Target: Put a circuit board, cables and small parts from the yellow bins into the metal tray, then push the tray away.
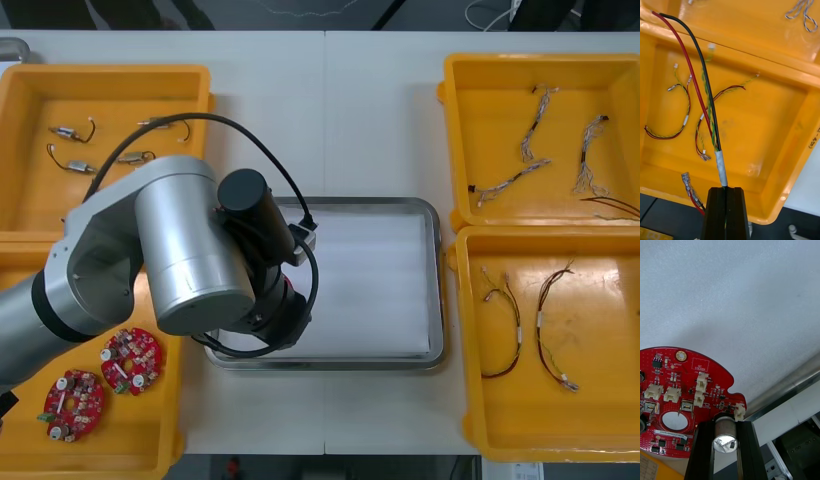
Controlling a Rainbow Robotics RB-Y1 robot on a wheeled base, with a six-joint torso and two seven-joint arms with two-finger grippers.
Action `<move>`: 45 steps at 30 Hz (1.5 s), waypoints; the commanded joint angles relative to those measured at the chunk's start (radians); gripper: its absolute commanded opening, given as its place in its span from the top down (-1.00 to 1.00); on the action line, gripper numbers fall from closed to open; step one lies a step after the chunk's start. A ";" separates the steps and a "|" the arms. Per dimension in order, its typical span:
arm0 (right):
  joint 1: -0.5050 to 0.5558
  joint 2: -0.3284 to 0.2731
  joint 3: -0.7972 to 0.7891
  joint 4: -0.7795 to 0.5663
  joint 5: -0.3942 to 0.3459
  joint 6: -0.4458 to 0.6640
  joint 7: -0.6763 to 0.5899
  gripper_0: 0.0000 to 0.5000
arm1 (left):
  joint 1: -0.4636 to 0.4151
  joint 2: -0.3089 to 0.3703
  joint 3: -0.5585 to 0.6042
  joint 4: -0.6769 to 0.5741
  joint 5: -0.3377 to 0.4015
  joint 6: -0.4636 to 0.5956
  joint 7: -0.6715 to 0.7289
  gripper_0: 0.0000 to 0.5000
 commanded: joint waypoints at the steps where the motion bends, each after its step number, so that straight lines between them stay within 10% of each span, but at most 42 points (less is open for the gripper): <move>1: -0.056 -0.048 0.051 -0.020 -0.010 0.006 0.045 1.00 | -0.037 -0.018 -0.075 0.033 -0.053 -0.065 0.091 1.00; 17: -0.079 -0.056 0.119 -0.062 -0.010 0.006 0.045 1.00 | -0.036 -0.021 -0.139 0.082 -0.110 -0.127 0.111 0.89; 19: -0.079 -0.056 0.120 -0.065 -0.010 0.006 0.048 1.00 | -0.037 -0.023 -0.139 0.082 -0.113 -0.127 0.117 0.29; 21: -0.079 -0.056 0.120 -0.076 -0.007 0.006 0.051 1.00 | -0.036 -0.023 -0.136 0.082 -0.118 -0.133 0.125 -0.96; 45: -0.155 -0.077 0.191 -0.126 -0.031 0.006 0.071 1.00 | -0.053 -0.084 0.155 -0.021 -0.116 0.090 0.161 -1.00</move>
